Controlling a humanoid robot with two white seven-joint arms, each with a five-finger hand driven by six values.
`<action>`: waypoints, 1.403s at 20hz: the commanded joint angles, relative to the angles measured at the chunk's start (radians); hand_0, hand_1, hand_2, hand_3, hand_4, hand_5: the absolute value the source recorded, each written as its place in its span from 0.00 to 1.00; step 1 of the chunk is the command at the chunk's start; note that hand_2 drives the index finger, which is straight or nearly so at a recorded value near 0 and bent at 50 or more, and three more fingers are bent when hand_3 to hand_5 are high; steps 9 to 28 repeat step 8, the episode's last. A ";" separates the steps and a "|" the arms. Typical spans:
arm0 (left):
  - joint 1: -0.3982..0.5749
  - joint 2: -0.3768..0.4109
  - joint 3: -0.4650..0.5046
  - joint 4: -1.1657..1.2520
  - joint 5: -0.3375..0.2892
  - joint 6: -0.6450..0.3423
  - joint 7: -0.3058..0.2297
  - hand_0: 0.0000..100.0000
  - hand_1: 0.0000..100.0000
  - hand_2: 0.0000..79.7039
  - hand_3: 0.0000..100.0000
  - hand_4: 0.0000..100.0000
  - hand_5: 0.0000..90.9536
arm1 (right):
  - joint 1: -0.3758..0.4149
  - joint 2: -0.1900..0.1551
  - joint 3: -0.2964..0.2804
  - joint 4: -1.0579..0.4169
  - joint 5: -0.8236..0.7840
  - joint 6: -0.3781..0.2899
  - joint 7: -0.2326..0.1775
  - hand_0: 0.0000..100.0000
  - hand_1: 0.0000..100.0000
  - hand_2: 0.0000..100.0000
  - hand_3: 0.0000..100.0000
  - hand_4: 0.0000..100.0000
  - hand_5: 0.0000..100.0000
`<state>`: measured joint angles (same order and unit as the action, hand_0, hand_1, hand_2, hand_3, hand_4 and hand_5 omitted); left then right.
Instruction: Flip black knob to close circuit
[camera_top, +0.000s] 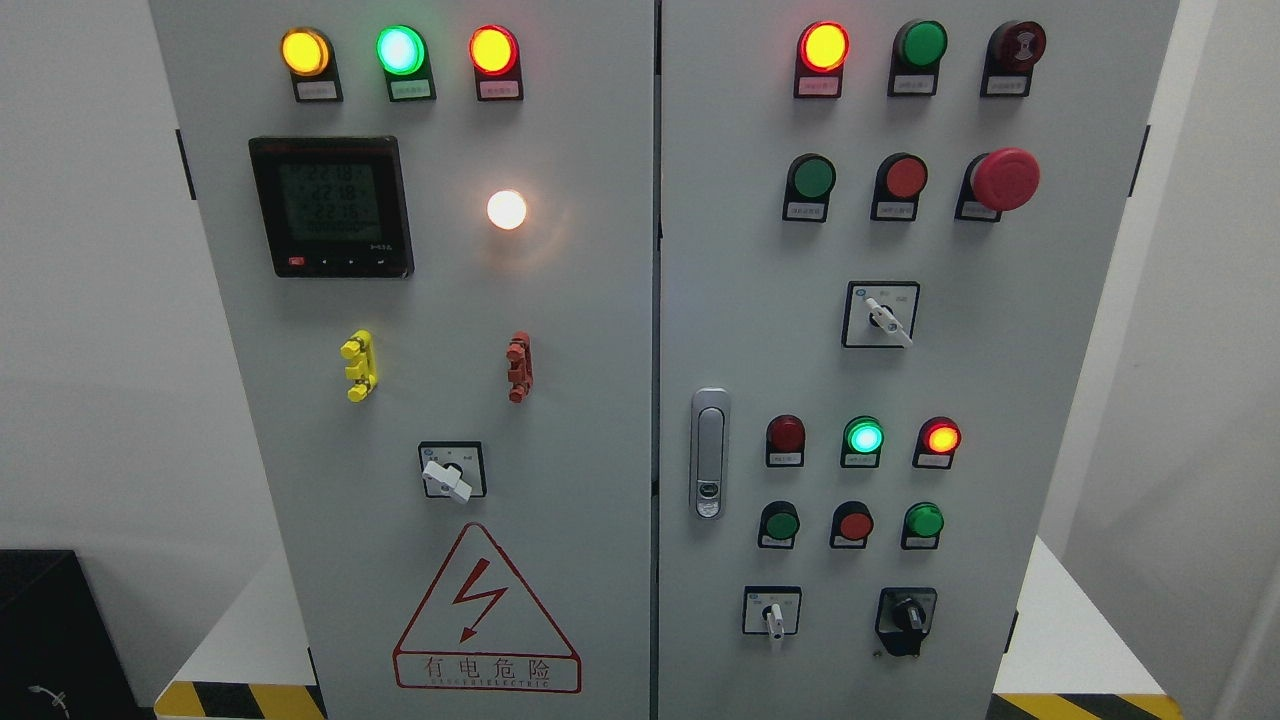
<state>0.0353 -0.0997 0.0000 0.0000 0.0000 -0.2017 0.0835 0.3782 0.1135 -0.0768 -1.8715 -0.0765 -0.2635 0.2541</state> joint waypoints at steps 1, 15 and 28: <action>0.000 0.000 -0.020 0.021 -0.021 0.001 0.001 0.00 0.00 0.00 0.00 0.00 0.00 | 0.007 -0.002 0.005 0.003 0.000 -0.003 -0.001 0.00 0.10 0.00 0.00 0.00 0.00; 0.000 0.000 -0.021 0.021 -0.020 0.001 0.001 0.00 0.00 0.00 0.00 0.00 0.00 | 0.007 -0.002 0.009 0.003 0.001 -0.005 0.000 0.00 0.10 0.00 0.00 0.00 0.00; 0.000 0.000 -0.021 0.021 -0.020 0.001 0.001 0.00 0.00 0.00 0.00 0.00 0.00 | 0.007 -0.002 0.009 0.003 0.001 -0.005 0.000 0.00 0.10 0.00 0.00 0.00 0.00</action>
